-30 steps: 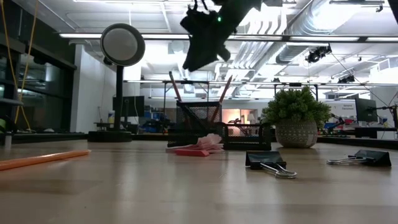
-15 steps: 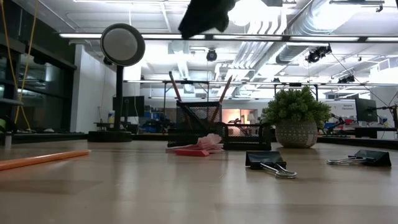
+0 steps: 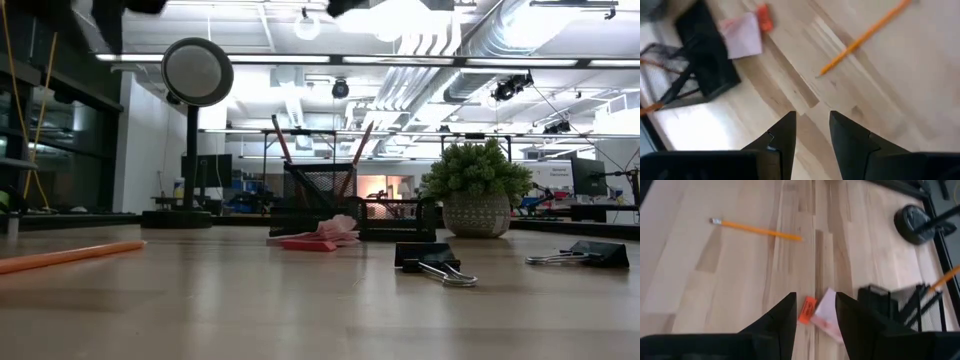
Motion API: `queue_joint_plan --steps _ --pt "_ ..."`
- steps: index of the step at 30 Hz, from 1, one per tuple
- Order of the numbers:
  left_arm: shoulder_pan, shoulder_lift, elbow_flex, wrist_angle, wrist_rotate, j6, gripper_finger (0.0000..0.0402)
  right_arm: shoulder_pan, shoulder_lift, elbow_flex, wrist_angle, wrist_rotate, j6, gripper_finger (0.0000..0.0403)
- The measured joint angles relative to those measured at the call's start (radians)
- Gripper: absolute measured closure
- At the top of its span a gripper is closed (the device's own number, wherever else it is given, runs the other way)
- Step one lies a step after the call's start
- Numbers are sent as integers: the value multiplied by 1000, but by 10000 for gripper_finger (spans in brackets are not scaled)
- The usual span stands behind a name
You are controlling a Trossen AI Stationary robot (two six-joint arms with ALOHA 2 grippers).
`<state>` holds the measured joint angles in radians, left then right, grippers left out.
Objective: Pick and place office supplies into organizer
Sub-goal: Put the orange pencil into the black desk organizer
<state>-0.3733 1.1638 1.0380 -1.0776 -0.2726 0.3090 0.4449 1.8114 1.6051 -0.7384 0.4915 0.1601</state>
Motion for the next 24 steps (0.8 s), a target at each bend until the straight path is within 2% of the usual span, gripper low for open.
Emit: queue_joint_plan --steps 6,9,15,24 --pt "-16 69 -136 171 1 257 295 26 0 0 -122 40 85 274" --pt "-43 109 -177 267 35 366 295 37 0 0 -200 78 131 274" --pt "-136 174 -189 390 36 507 296 50 0 -6 -316 136 239 274" --pt "-178 222 -189 504 -1 635 295 49 0 -139 -307 92 307 274"
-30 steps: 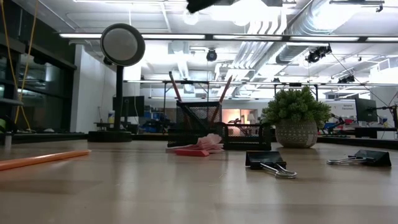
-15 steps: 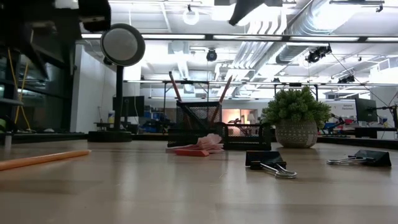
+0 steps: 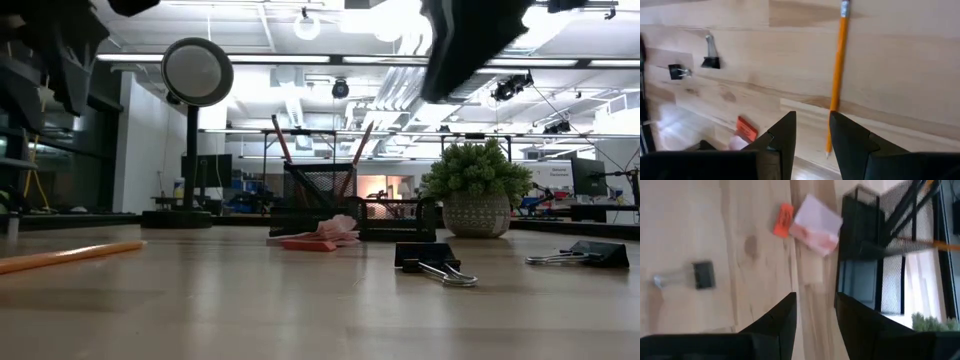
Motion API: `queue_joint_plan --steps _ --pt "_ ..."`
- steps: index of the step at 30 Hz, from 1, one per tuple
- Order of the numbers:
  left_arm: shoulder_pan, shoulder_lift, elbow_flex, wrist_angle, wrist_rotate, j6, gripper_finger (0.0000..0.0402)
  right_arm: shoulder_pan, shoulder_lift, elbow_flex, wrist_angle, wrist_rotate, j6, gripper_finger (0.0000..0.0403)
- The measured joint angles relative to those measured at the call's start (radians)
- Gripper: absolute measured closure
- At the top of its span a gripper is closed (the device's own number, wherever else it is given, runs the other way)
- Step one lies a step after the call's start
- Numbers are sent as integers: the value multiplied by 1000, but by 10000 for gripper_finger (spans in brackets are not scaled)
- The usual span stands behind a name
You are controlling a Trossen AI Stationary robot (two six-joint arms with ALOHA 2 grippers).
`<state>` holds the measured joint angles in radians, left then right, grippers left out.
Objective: Pick and place office supplies into organizer
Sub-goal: Put the orange pencil into the black desk organizer
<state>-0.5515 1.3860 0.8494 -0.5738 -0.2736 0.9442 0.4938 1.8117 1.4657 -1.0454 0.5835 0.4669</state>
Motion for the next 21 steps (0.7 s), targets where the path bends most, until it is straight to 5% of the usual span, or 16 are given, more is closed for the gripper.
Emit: queue_joint_plan --steps 21 --pt "1 99 7 84 -27 239 296 0 -6 -43 5 15 34 274"
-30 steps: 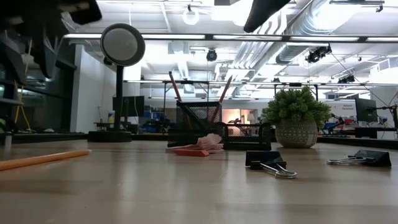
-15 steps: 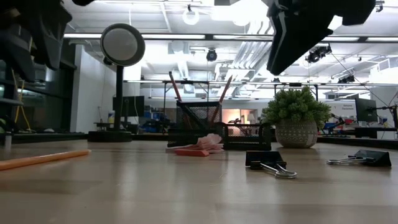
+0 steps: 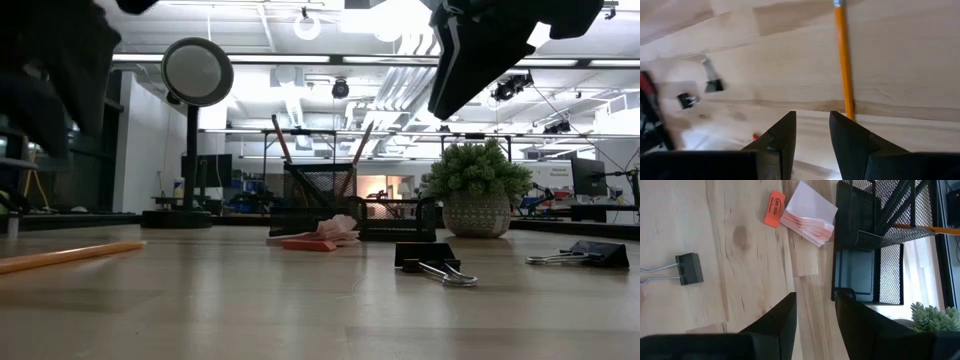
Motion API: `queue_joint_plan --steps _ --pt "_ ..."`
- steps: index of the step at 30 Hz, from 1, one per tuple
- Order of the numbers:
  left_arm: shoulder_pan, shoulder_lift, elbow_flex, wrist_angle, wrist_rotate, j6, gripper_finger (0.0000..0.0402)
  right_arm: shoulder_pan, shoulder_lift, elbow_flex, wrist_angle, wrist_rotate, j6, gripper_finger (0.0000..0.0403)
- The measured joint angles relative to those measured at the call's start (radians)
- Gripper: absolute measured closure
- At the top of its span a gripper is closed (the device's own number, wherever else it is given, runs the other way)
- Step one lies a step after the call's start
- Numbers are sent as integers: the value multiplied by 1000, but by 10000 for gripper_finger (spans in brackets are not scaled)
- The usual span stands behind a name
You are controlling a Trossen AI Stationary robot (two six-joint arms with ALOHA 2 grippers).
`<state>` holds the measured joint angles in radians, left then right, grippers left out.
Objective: Pick and place office supplies into organizer
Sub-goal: Put the orange pencil into the black desk organizer
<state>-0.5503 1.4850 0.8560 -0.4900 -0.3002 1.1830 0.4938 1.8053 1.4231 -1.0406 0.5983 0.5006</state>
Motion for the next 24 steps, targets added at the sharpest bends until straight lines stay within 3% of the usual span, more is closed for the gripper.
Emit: queue_joint_plan --steps 6,16,24 --pt "0 78 56 -60 -14 26 296 2 0 0 -11 -3 15 274" --pt "-10 92 119 -65 -9 148 296 63 -1 0 -53 44 96 274" --pt "-13 126 120 -81 27 82 295 90 -1 0 -56 57 141 274"
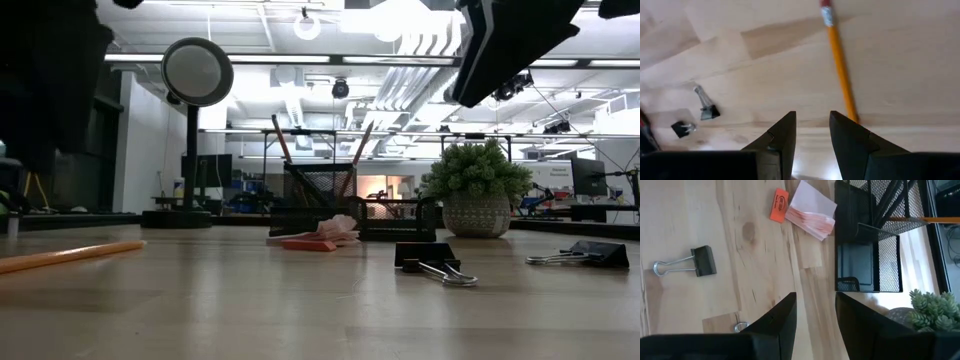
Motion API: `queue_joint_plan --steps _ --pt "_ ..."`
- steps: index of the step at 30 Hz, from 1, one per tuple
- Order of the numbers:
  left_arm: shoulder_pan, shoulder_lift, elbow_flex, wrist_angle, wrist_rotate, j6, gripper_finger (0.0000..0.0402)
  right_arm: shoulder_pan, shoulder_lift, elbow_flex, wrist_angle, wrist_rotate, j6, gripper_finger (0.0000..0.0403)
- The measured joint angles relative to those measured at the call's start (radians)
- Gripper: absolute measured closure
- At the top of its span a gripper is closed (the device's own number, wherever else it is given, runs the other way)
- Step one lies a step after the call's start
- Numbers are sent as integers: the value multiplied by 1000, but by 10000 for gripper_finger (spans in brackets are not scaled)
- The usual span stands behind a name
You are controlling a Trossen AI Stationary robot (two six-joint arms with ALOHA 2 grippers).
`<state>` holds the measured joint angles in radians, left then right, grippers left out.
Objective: Pick and place office supplies into organizer
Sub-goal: Put the orange pencil into the black desk organizer
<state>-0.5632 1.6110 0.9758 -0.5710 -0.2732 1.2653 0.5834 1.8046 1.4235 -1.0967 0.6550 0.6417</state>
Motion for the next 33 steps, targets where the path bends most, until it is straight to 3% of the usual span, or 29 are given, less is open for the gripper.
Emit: queue_joint_plan --steps 15,33 --pt "9 116 24 -93 -5 -195 295 40 0 0 -11 -5 121 274" --pt "33 129 101 -161 90 -259 295 59 0 0 -17 2 143 274"
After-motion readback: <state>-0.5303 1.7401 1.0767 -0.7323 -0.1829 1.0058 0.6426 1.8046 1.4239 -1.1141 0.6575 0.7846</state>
